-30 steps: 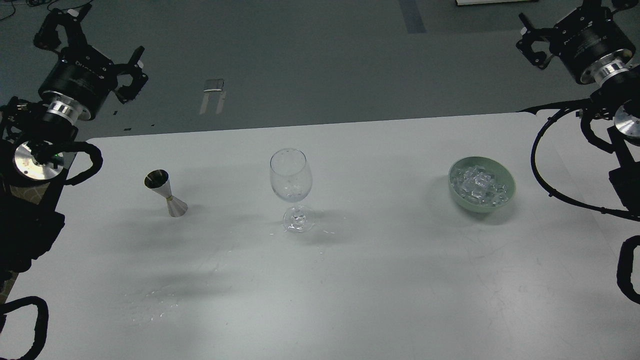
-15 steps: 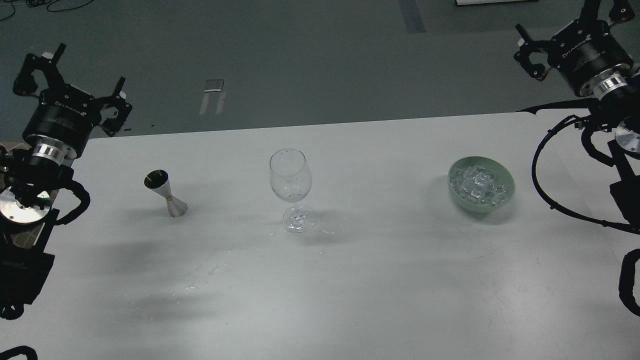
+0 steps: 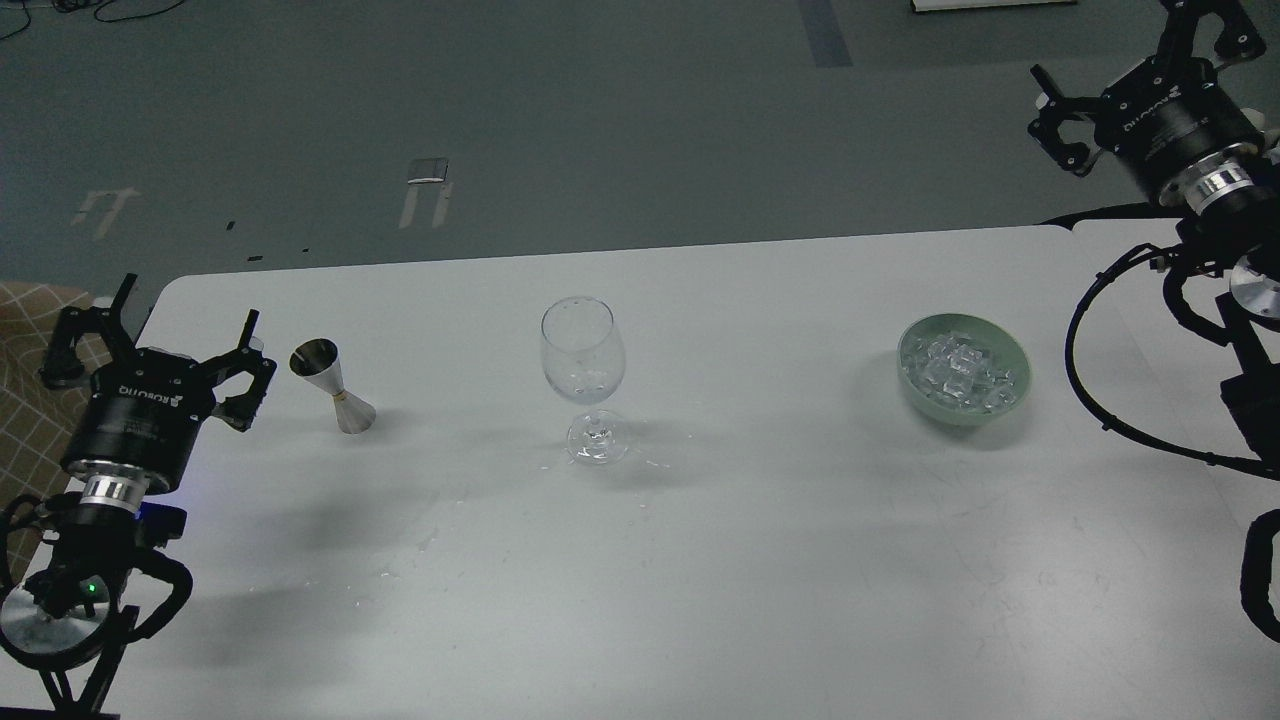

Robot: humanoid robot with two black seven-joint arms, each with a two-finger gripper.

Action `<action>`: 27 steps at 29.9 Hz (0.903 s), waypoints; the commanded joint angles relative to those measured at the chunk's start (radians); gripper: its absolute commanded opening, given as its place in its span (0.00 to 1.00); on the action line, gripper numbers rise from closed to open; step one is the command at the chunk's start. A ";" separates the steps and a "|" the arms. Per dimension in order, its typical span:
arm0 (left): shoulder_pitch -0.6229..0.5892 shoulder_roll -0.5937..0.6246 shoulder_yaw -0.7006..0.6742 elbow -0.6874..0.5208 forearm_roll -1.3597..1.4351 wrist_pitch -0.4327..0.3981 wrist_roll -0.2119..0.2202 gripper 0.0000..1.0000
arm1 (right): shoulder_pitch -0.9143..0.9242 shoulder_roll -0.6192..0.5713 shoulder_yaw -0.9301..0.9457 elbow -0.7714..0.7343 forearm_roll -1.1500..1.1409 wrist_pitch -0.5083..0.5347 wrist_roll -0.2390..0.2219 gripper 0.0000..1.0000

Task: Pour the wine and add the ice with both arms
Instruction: 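Lower the left gripper toward the small metal jigger cup, then grasp the metal jigger cup with the left gripper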

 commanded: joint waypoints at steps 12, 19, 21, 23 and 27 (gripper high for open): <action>0.245 -0.164 0.048 -0.155 -0.009 0.006 0.022 0.97 | -0.023 0.003 0.006 0.004 0.000 -0.001 0.000 1.00; 0.225 -0.212 0.045 -0.086 -0.015 0.027 0.120 0.97 | -0.028 0.003 0.027 0.006 0.001 -0.001 0.000 1.00; 0.202 -0.224 0.043 -0.050 -0.017 0.029 0.132 0.97 | -0.028 0.003 0.027 0.006 0.001 -0.001 0.000 1.00; 0.151 -0.259 0.043 0.010 -0.017 0.044 0.134 0.94 | -0.028 0.000 0.027 0.006 0.001 -0.001 0.000 1.00; 0.128 -0.279 0.037 0.029 -0.015 0.055 0.131 0.81 | -0.028 -0.004 0.027 0.004 0.000 -0.003 0.000 1.00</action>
